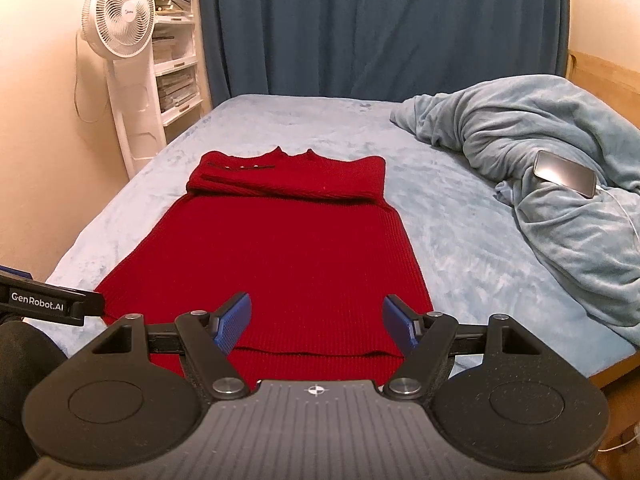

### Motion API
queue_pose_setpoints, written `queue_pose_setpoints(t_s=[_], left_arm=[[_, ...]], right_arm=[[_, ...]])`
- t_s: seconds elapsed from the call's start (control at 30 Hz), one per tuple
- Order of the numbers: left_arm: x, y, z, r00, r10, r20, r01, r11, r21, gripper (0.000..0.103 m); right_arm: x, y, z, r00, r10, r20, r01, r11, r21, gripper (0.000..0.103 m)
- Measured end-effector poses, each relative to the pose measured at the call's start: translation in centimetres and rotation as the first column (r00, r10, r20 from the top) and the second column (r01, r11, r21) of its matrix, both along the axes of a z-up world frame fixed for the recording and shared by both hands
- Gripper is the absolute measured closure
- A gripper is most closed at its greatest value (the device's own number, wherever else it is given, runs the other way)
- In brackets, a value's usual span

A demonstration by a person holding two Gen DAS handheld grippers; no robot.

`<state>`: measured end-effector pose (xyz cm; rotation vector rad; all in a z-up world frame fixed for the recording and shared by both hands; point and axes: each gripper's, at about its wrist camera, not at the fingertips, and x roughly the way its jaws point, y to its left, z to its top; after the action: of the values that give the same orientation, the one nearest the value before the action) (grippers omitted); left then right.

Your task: Fold small clothes

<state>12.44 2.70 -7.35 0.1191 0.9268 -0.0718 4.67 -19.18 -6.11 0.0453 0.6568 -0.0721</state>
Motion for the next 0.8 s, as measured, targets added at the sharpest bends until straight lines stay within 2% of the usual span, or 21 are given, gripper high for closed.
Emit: queue_pose_setpoints(t_s=[0.37,0.57,0.7,0.8], left_arm=[[2.2,-0.3,-1.3,0.999,-0.006,-0.039,0.006,1.000,-0.003,0.000],[4.7,-0.8,-1.6,0.999,-0.012,-0.039,0.013,1.000,0.017,0.000],[6.8,-0.6,-1.9,0.999,0.014,-0.033,-0.014,1.000,0.008,0.000],[8.7,-0.3,-2.5,0.999,0.031,-0.035,-0.029,0.999,0.042,0.000]], right_arm=[[2.1,-0.5,-1.2,0.998,-0.017,-0.058,0.017,1.000,0.012,0.029],[3.8,-1.2,-2.0,0.996,-0.037,-0.082,0.040,0.999,0.034,0.029],[4.8,-2.0,-2.7,0.994,-0.041,-0.101,0.043,0.999,0.011,0.029],[5.9,-2.8,-3.3,0.992,-0.063,-0.114,0.063,0.998,0.003,0.029]])
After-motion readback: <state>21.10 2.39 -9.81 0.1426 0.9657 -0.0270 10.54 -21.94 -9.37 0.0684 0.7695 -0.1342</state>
